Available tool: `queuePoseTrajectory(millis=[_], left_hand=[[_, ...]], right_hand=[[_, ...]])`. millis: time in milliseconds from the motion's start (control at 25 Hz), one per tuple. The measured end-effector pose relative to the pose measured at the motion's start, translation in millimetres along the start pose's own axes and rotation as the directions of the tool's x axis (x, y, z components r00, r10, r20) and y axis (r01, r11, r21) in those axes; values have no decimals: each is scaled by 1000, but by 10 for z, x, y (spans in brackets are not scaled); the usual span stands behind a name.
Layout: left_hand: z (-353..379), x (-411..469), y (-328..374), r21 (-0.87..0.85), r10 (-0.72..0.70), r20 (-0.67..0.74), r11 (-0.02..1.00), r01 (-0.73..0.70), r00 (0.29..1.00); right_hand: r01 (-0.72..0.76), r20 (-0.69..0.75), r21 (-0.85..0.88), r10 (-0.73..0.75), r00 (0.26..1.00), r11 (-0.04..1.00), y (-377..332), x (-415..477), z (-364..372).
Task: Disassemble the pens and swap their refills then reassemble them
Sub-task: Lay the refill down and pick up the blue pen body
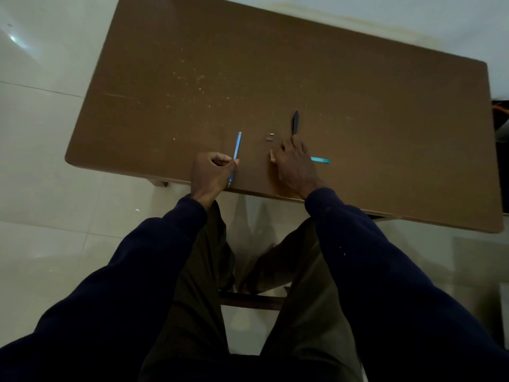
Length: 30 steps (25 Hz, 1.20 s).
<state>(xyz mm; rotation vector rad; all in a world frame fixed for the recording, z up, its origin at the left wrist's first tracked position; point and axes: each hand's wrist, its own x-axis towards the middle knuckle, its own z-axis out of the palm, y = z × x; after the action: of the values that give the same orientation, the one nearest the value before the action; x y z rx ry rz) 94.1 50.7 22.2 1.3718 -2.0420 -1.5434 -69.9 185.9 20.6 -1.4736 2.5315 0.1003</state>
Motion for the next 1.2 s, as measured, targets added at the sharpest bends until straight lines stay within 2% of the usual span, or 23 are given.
queuePoseTrajectory(millis=[200, 400, 880, 1200], left_hand=[[13, -14, 10, 5, -5, 17, 1000, 5, 1000], [5, -1, 13, 4, -3, 30, 1000, 3, 1000], [8, -19, 17, 3, 31, 46, 1000, -31, 998], [2, -28, 2, -4, 15, 42, 1000, -15, 999]], right_hand=[[-29, 34, 1, 29, 999, 1000, 7, -38, 38], [-78, -35, 102, 82, 996, 992, 51, -90, 66], [-39, -61, 249, 56, 997, 968, 106, -144, 34], [-64, -3, 15, 64, 998, 998, -21, -85, 92]])
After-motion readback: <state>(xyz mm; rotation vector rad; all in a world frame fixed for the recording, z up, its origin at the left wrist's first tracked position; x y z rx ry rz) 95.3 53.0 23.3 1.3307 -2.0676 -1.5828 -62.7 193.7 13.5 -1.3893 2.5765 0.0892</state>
